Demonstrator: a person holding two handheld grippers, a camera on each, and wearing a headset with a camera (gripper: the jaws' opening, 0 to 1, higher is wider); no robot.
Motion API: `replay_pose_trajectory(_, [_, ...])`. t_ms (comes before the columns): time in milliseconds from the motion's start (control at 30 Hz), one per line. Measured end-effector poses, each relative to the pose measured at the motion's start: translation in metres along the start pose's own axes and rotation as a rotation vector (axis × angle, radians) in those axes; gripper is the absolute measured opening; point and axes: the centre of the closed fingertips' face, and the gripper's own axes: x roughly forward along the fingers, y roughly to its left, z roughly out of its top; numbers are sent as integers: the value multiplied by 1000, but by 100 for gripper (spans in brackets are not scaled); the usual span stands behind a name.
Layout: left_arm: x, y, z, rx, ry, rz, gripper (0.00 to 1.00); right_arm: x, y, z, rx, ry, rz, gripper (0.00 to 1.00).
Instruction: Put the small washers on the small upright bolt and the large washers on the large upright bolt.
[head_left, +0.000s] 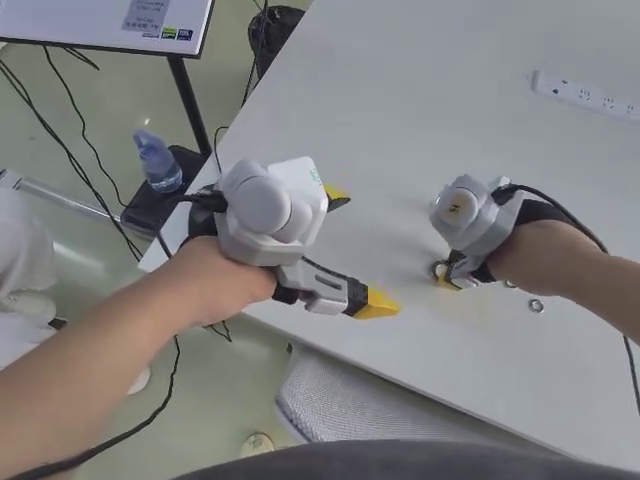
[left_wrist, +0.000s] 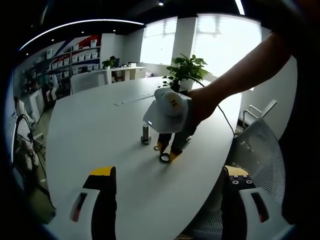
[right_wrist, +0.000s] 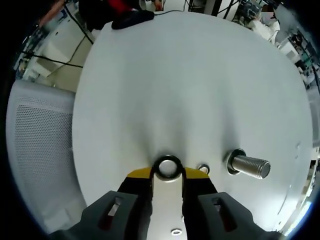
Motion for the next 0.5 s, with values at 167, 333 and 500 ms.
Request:
replay_pose_trajectory(167, [2,-1,2,2,5,-1,87,-1,-2,-2,1,-4,8,20])
replay_pose_trajectory(333, [6,-5,5,8,11,-5,87,1,-4,-2,10,-11,13,20])
replay_pose_trajectory(500, [7,-8,3,17,23,-12,86,3,-8,-3,26,-16,15,20])
